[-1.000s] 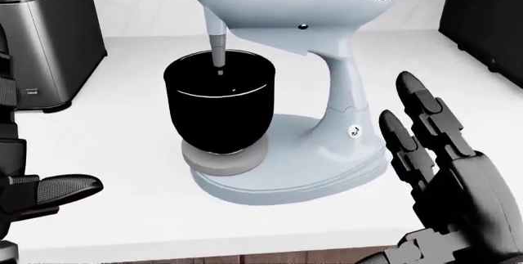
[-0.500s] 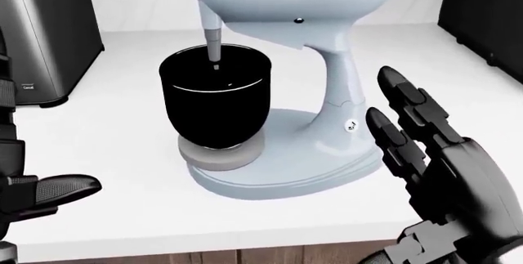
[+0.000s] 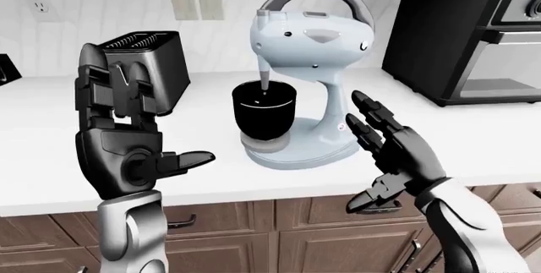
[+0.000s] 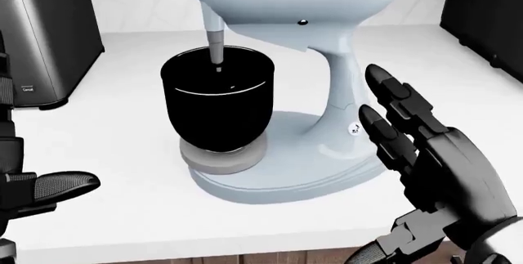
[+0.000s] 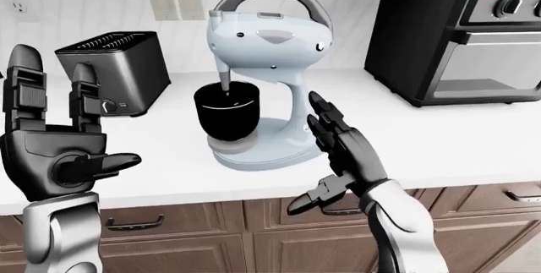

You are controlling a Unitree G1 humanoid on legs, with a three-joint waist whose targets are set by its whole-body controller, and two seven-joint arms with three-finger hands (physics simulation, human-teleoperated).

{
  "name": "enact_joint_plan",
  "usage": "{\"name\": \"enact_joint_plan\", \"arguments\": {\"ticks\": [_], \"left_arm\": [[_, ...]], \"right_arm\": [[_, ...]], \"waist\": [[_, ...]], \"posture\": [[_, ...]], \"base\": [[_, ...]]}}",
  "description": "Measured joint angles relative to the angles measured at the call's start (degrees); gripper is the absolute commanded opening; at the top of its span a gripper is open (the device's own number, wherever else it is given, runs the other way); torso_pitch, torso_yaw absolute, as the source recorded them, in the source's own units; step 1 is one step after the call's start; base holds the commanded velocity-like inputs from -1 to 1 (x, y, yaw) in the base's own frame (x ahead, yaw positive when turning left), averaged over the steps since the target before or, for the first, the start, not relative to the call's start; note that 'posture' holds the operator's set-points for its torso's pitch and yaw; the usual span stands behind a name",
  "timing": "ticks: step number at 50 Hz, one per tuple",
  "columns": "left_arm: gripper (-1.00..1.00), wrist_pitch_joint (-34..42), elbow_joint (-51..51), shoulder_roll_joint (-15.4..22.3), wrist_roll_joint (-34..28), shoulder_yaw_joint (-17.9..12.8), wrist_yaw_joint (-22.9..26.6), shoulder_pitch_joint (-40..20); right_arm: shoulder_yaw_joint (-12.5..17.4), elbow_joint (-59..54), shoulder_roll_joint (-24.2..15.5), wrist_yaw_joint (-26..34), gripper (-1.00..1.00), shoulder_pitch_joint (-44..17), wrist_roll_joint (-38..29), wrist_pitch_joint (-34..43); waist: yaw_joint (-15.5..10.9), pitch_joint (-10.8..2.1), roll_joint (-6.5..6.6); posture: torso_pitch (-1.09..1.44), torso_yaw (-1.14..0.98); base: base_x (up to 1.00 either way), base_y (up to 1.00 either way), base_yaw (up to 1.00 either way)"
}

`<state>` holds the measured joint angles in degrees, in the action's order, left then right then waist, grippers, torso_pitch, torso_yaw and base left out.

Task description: Open the stand mixer head.

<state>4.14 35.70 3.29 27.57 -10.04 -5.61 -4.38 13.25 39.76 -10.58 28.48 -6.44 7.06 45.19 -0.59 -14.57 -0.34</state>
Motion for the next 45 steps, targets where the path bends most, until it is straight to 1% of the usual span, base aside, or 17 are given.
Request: {"name": "enact_joint_plan", "arguments": {"ticks": [13,19,35,45], "left_arm": [[0.98,-0.1,-0.3,0.1,0.2,-0.2,0.0,-0.2],[0.98,-0.2,-0.3,0.1,0.2,-0.4,0.0,0.0],[0.98,-0.4,-0.4,0.1,0.1,-0.4,0.0,0.2],[0.98,-0.4,-0.5,0.2,0.3,-0.6,0.1,0.2]], "right_arm": [[-0.5,-1.0,0.7,0.5,1.0,0.7,-1.8,-0.6],[-1.6,-1.8,0.8,1.2,1.0,1.2,-3.0,-0.9],[-1.8,-4.2,1.3,1.7,1.0,1.6,-4.7,-2.8],[-2.3,-6.2,1.4,1.4,1.0,0.6,-5.3,-4.0]], "waist": [[0.1,-0.01,0.12],[0.1,0.02,0.13],[0.1,0.04,0.16],[0.1,0.0,0.19]], "posture": [[-0.3,0.0],[-0.3,0.0],[-0.3,0.0],[-0.3,0.0]], "base": [[0.0,0.0,0.0],[0.0,0.0,0.0],[0.0,0.0,0.0],[0.0,0.0,0.0]]}}
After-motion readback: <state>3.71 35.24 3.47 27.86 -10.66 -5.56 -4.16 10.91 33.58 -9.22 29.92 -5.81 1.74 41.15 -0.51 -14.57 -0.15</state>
